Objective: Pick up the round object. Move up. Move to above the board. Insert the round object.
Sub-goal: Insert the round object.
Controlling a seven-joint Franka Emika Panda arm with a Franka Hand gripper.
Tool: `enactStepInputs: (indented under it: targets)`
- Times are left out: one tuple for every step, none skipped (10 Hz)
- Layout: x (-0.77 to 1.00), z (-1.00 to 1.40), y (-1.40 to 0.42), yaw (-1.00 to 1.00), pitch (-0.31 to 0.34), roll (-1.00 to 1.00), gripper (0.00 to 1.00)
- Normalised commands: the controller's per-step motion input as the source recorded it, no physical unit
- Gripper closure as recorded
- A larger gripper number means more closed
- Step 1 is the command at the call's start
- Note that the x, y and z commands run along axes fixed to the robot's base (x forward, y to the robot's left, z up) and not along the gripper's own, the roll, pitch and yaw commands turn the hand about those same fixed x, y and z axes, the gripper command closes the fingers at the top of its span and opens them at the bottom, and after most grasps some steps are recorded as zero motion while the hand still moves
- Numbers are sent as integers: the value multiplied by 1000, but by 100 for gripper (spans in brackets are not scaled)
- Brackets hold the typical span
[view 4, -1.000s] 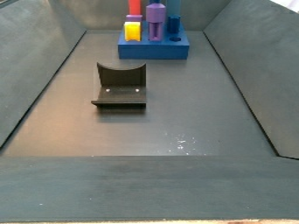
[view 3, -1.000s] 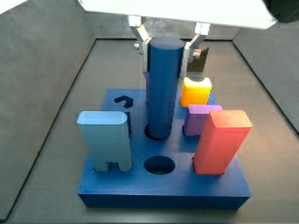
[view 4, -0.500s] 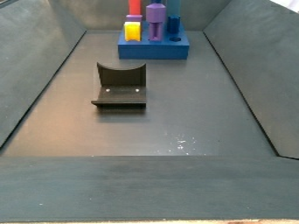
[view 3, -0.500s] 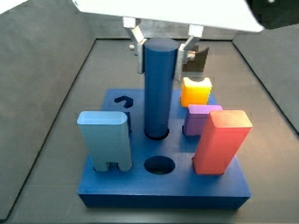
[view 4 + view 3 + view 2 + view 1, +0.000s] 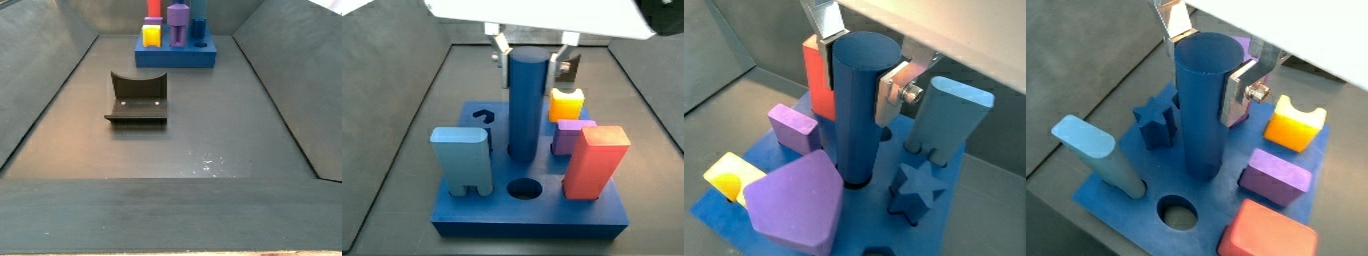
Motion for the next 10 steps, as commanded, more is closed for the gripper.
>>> enactStepInputs:
  targets:
    - [97, -314, 0, -89, 17, 111, 100]
    - [-23, -286, 0, -17, 4, 133, 100]
    - [-151, -257, 0, 0, 0, 126, 100]
    - [-249, -243, 0, 0, 0, 150, 100]
    - [-243, -214, 0, 0, 0, 143, 100]
    - [-154, -191, 0, 0, 0, 101, 100]
    - [0, -209, 0, 0, 0, 36, 100]
    - [129, -209, 0, 0, 0, 0, 100]
    - [263, -191, 0, -26, 19, 0, 100]
    - [294, -171, 14, -77, 71, 46, 100]
